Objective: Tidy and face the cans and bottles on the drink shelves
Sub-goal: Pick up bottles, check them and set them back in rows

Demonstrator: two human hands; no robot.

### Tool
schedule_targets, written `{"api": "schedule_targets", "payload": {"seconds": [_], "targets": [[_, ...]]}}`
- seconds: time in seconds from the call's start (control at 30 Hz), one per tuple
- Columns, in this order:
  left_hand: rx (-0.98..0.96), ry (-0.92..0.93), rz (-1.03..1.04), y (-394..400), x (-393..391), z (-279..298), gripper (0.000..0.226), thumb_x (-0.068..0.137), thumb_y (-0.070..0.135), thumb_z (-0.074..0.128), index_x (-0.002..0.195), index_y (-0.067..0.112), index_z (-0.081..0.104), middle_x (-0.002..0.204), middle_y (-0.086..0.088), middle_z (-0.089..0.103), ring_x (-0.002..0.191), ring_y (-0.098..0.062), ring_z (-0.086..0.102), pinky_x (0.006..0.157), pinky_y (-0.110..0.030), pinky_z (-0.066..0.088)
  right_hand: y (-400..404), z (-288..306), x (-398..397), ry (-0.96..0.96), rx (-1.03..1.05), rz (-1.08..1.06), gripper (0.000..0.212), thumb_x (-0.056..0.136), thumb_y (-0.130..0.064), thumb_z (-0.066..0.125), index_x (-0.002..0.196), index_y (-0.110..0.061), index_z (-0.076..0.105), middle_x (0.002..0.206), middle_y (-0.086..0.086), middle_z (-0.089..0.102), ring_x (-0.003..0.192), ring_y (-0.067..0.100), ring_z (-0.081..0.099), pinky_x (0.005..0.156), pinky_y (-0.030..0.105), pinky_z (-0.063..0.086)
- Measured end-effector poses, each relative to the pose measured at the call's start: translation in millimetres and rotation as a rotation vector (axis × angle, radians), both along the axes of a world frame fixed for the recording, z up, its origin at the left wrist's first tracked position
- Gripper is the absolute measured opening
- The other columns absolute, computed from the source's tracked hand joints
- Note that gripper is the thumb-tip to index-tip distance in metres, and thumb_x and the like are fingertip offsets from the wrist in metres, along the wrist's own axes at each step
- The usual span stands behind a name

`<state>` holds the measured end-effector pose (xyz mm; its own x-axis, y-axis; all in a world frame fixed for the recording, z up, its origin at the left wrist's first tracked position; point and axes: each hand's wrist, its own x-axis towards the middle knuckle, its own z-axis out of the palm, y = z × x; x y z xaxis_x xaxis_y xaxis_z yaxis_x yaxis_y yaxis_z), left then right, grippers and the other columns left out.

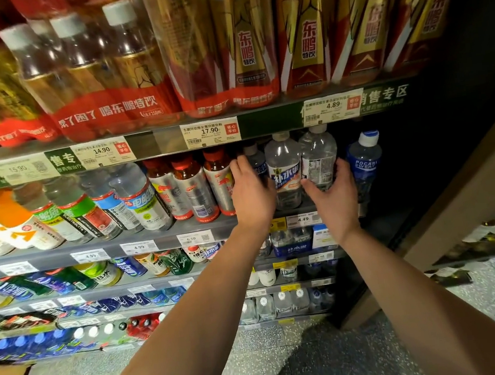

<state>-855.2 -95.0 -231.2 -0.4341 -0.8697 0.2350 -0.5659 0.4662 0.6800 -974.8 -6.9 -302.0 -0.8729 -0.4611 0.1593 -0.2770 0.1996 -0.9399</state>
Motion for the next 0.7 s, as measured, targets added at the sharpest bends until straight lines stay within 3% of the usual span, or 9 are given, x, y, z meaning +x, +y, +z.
{"api": "schedule_targets", "payload": {"seconds": [0.17, 0.3, 0.4, 0.47, 0.57, 0.7], "targets": [[-0.004, -0.058, 0.007, -0.9, -0.9, 2.7, 0.056, 0.091, 0.015, 0.069, 0.137, 0.003, 0.039, 0.145, -0.013, 0.034, 0.116, -0.035, 0.058, 0.085, -0.039, 0.051, -0.3, 3.6, 1.1, 0.026, 0.012, -0.017, 0.074, 0.077, -0.045, 0.077, 0.138, -0.020, 0.044, 0.129, 0.000, 0.062, 0.119, 0.018, 0.060, 0.099, 0.045, 0.053], [-0.011, 0.000, 0.006, -0.2, 1.9, -1.9, 0.060, 0.090, 0.017, 0.069, 0.140, 0.003, 0.039, 0.146, -0.011, 0.035, 0.119, -0.032, 0.056, 0.088, -0.038, 0.051, -6.8, 7.0, 7.4, 0.058, 0.005, -0.056, 0.076, 0.083, -0.030, 0.075, 0.147, -0.015, 0.035, 0.139, 0.007, 0.056, 0.127, 0.022, 0.055, 0.104, 0.046, 0.049], [-0.001, 0.169, 0.004, 8.8, 6.5, -13.5, 0.063, 0.090, 0.015, 0.070, 0.145, 0.007, 0.040, 0.143, -0.007, 0.039, 0.115, -0.011, 0.049, 0.094, -0.021, 0.044, -10.8, 11.1, 10.0, 0.042, -0.035, -0.066, 0.082, 0.084, -0.027, 0.074, 0.151, -0.015, 0.028, 0.146, 0.009, 0.050, 0.133, 0.023, 0.050, 0.110, 0.044, 0.045], [0.055, 0.291, 0.003, 17.0, 6.3, -26.4, 0.054, 0.089, 0.011, 0.071, 0.138, 0.011, 0.047, 0.133, -0.004, 0.048, 0.102, -0.001, 0.049, 0.095, -0.022, 0.048, -11.1, 13.0, 8.7, 0.031, -0.054, -0.060, 0.083, 0.084, -0.027, 0.076, 0.150, -0.015, 0.029, 0.143, 0.007, 0.053, 0.130, 0.021, 0.053, 0.109, 0.043, 0.046], [0.215, 0.357, -0.053, 27.8, 0.4, -44.3, 0.049, 0.088, 0.007, 0.068, 0.134, 0.014, 0.052, 0.120, -0.004, 0.062, 0.100, -0.011, 0.063, 0.091, -0.036, 0.056, -9.5, 12.8, 4.9, 0.043, -0.039, -0.055, 0.079, 0.083, -0.027, 0.076, 0.148, -0.015, 0.032, 0.136, 0.006, 0.059, 0.123, 0.020, 0.059, 0.103, 0.043, 0.050], [0.280, 0.400, -0.117, 30.3, -2.9, -53.8, 0.043, 0.090, 0.005, 0.065, 0.132, 0.014, 0.056, 0.117, -0.003, 0.064, 0.100, -0.009, 0.064, 0.085, -0.021, 0.055, -5.5, 11.7, 2.7, 0.089, -0.036, -0.108, 0.075, 0.086, -0.026, 0.073, 0.148, -0.013, 0.033, 0.138, 0.008, 0.058, 0.123, 0.023, 0.059, 0.103, 0.043, 0.050]]}}
